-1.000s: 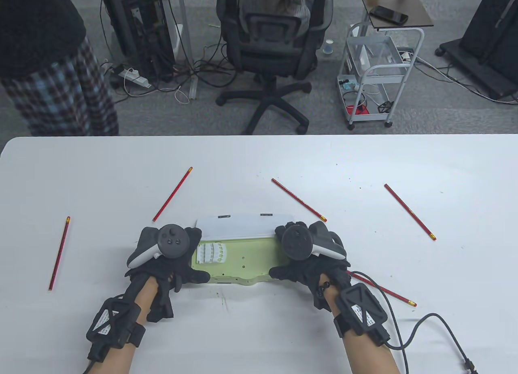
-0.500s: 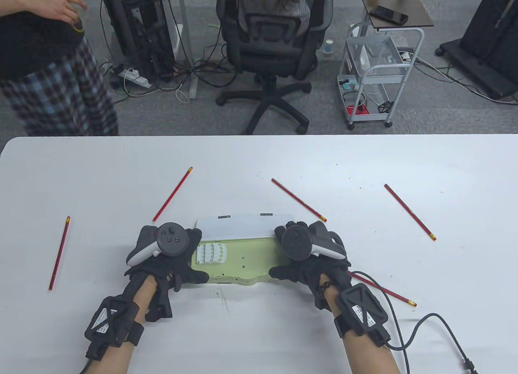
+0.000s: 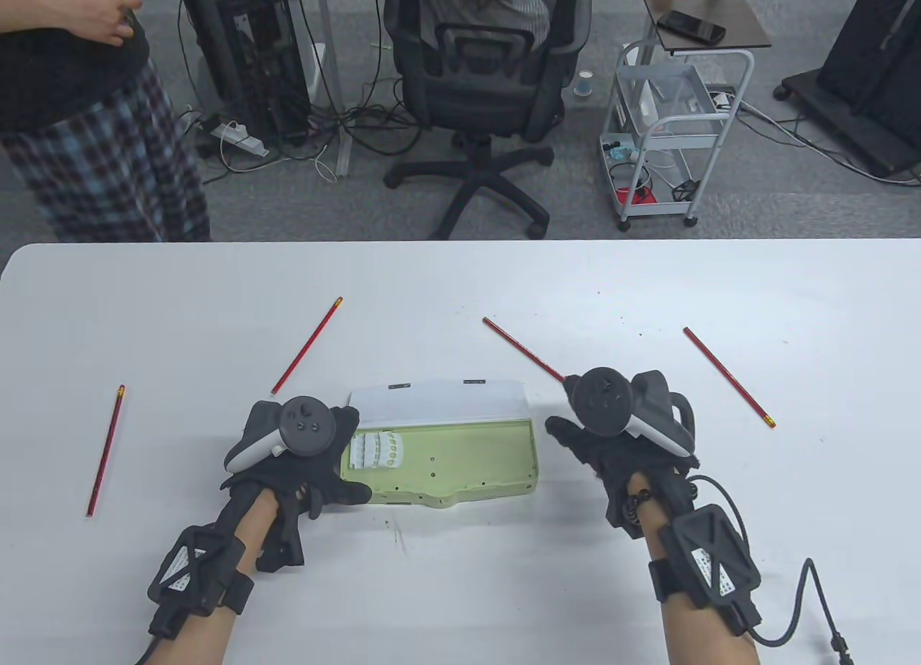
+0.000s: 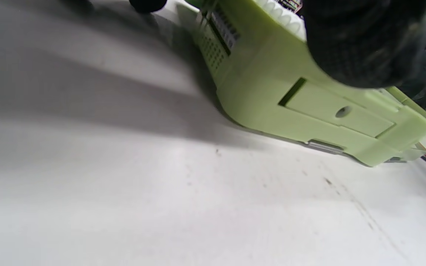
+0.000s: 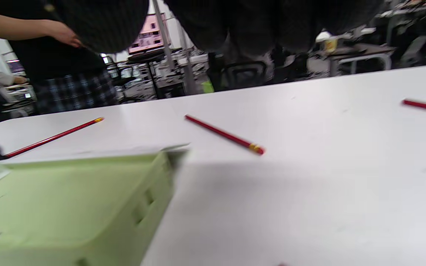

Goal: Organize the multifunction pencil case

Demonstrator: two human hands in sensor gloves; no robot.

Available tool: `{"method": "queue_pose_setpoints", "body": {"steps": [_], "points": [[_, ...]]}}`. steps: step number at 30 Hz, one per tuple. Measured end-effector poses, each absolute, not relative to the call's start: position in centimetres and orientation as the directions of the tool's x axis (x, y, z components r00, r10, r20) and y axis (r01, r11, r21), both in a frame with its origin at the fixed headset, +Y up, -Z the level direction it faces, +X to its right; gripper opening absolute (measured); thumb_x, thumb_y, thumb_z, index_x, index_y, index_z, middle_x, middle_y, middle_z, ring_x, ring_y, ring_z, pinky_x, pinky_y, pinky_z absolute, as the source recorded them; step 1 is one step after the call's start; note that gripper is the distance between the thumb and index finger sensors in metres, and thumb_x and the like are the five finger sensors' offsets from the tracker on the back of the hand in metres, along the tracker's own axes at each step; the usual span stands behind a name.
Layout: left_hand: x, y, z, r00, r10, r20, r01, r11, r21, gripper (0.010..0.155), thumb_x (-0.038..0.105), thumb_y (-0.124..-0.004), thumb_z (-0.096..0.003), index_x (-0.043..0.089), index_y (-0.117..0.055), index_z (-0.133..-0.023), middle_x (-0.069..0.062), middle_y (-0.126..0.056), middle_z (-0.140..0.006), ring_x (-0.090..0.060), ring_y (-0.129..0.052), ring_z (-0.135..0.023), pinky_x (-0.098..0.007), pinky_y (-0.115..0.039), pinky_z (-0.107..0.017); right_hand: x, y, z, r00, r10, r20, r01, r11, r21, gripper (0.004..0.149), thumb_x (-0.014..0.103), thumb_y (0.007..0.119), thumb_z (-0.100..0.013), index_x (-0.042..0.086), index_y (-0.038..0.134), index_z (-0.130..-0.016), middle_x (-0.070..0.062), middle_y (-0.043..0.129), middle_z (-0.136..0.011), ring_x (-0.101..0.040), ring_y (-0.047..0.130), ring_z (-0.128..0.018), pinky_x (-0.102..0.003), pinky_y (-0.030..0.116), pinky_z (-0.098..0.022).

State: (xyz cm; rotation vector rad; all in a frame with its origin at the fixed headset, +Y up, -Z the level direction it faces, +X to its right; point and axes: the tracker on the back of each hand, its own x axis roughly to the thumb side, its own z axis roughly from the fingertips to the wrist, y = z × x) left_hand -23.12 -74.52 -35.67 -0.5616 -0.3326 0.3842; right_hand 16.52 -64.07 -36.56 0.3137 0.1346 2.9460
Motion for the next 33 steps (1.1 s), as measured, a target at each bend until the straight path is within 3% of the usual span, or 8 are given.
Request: {"method": "queue_pose_setpoints", "body": {"steps": [6,17,28,33], "points": [[-23.0,-74.6,-35.6,0.877,0.435,0.202,-0.253,0.778,-0.575,0.114,0.06,-0.084,-0.0346,0.017,-0.011,-0.111,-0.02,-0.018,-0.121,-0.045,-0.036,-0.114,-0.075,-0.041,-0.072,17.0,-64.5,-40.6,-0.996,0.05,0.071,-0.046,-0.998,0.053,0.06,0.038,0.08,-0.051,0.005,0.07,-0.1,-0.025,0.072,-0.1,-0.053,0.078,-0.088,-0.063,0.07,-0.065],[-23.0,-74.6,-35.6,0.879,0.432,0.204,-0.25,0.779,-0.576,0.114,0.061,-0.084,-0.035,0.016,-0.011,-0.111,-0.02,-0.018,-0.121,-0.045,-0.037,-0.114,-0.075,-0.041,-0.072,12.5,-70.6,-46.3,-0.996,-0.088,-0.009,0.085,-0.985,0.148,0.055,0.038,0.084,-0.049,0.009,0.076,-0.094,-0.02,0.08,-0.094,-0.047,0.086,-0.082,-0.059,0.076,-0.063],[-23.0,-74.7,-35.6,0.879,0.432,0.203,-0.25,0.779,-0.576,0.114,0.061,-0.084,-0.035,0.017,-0.011,-0.111,-0.02,-0.018,-0.121,-0.045,-0.037,-0.114,-0.075,-0.041,-0.071,11.6,-73.2,-47.5,-0.986,-0.167,0.018,0.167,-0.966,0.196,0.05,0.036,0.086,-0.047,0.01,0.079,-0.09,-0.017,0.085,-0.088,-0.041,0.092,-0.074,-0.054,0.08,-0.06],[-23.0,-74.6,-35.6,0.88,0.43,0.202,-0.248,0.778,-0.578,0.114,0.061,-0.084,-0.035,0.017,-0.011,-0.111,-0.02,-0.018,-0.121,-0.045,-0.037,-0.114,-0.075,-0.041,-0.072,11.2,-73.4,-47.1,-0.981,-0.191,0.041,0.195,-0.974,0.119,0.044,0.033,0.086,-0.046,0.01,0.084,-0.085,-0.017,0.09,-0.082,-0.04,0.096,-0.069,-0.053,0.083,-0.057]]}}
